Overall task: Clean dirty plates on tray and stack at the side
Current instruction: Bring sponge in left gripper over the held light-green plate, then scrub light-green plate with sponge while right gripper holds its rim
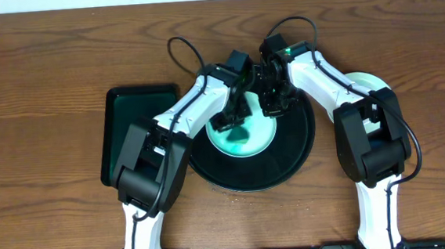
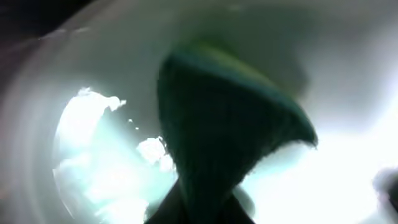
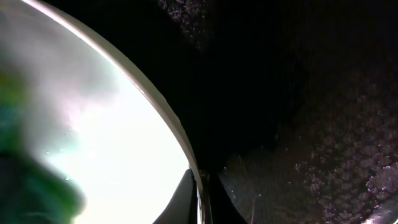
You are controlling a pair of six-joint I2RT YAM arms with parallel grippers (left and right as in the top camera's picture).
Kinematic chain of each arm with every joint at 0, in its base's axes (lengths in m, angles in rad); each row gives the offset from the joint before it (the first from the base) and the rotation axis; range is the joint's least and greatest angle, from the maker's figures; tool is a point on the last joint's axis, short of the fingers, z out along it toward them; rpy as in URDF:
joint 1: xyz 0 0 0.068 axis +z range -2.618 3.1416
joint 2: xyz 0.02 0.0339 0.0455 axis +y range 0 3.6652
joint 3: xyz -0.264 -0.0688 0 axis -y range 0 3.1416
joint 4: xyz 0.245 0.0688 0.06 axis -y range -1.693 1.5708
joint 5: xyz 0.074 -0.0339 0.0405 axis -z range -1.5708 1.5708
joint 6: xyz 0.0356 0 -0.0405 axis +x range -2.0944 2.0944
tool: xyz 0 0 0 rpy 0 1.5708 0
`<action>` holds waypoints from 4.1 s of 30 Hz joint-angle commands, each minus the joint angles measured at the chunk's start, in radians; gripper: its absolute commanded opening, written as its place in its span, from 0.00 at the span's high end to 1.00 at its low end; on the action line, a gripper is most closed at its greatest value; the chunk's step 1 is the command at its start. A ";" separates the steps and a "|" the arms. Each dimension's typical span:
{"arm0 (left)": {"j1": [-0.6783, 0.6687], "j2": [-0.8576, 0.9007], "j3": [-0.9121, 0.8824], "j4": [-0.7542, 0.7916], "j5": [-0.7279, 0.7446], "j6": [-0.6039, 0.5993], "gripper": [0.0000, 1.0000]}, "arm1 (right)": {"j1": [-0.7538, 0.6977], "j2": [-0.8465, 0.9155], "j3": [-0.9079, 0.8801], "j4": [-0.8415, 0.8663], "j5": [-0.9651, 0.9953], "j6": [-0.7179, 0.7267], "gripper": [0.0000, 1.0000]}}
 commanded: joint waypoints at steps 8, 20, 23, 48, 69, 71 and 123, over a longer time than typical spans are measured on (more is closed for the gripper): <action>-0.008 0.041 -0.046 0.032 0.079 0.037 0.93 | 0.002 0.010 -0.026 -0.002 0.010 0.022 0.99; 0.064 0.041 -0.104 0.171 0.136 0.040 0.93 | -0.043 0.010 -0.050 0.003 -0.139 0.003 0.99; 0.095 0.041 -0.105 0.116 0.135 0.064 0.93 | -0.078 0.010 -0.102 0.039 -0.228 -0.017 0.99; 0.127 0.010 -0.032 0.081 -0.191 0.090 0.93 | -0.113 0.010 -0.165 0.093 -0.303 -0.046 0.99; 0.063 0.000 -0.120 0.254 0.115 0.412 0.93 | -0.112 0.010 -0.165 0.101 -0.312 -0.053 0.99; 0.078 0.000 -0.115 0.270 0.046 0.369 0.93 | -0.111 0.010 -0.165 0.101 -0.312 -0.057 0.99; 0.018 -0.023 -0.084 -0.012 0.093 0.428 0.93 | -0.107 0.010 -0.165 0.105 -0.334 -0.076 0.99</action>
